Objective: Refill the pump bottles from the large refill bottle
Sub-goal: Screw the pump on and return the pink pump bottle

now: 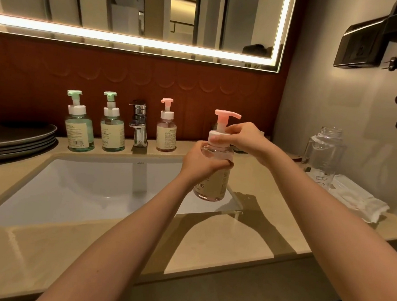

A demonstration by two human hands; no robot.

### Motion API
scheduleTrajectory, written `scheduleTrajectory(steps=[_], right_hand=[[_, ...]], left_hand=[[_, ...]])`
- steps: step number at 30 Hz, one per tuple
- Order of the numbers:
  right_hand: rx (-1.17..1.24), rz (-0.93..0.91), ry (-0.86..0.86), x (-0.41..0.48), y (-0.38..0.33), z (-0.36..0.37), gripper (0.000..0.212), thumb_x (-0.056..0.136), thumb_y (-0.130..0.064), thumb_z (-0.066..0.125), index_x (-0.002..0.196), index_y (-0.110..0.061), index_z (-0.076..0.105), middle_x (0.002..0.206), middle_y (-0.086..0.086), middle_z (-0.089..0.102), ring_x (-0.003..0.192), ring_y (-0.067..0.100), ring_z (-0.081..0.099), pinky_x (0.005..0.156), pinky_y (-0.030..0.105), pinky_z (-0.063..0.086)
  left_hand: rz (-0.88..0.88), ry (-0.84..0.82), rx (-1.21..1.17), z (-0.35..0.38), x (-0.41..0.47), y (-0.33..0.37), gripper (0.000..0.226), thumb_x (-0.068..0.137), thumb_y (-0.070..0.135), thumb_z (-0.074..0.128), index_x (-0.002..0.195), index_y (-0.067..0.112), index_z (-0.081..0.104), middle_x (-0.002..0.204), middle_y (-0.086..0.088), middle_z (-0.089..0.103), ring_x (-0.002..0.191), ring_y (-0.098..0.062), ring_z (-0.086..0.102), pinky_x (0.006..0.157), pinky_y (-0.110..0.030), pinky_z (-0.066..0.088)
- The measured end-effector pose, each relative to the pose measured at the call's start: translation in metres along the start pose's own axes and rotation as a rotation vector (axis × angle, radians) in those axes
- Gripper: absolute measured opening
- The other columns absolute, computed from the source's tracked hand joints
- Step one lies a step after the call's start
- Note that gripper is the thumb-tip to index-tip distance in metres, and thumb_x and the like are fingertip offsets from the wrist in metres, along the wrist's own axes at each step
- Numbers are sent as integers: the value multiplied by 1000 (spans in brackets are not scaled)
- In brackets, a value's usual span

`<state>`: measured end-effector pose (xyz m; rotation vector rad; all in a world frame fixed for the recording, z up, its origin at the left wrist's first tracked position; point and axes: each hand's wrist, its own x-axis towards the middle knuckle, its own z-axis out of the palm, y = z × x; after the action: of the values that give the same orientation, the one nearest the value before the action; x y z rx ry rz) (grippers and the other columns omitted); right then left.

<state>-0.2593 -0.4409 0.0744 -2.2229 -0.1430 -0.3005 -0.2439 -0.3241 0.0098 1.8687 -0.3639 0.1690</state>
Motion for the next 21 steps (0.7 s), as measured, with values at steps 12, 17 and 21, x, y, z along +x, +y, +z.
scheduleTrajectory(steps=[12, 17, 21], right_hand=[[-43, 42, 142, 11, -3, 14, 34, 74, -39, 73, 96, -14, 64, 90, -3, 59, 89, 15, 58, 77, 30, 51], [-213, 48, 179, 13, -7, 19, 41, 73, -51, 70, 91, -18, 54, 90, -2, 56, 88, 17, 58, 85, 37, 52], [-202, 30, 225, 9, -6, 17, 31, 74, -45, 69, 72, -24, 48, 77, -8, 51, 83, 15, 56, 82, 36, 53]], left_hand=[[43, 26, 52, -7, 3, 3, 66, 73, 30, 77, 128, 17, 43, 126, -3, 55, 113, -20, 50, 84, -31, 40], [37, 43, 47, -5, 4, 0, 67, 71, 29, 78, 127, 18, 43, 125, -2, 55, 115, -22, 51, 86, -34, 42], [54, 18, 90, -6, 6, -1, 64, 71, 30, 78, 124, 17, 45, 120, 0, 56, 106, -16, 50, 82, -30, 41]])
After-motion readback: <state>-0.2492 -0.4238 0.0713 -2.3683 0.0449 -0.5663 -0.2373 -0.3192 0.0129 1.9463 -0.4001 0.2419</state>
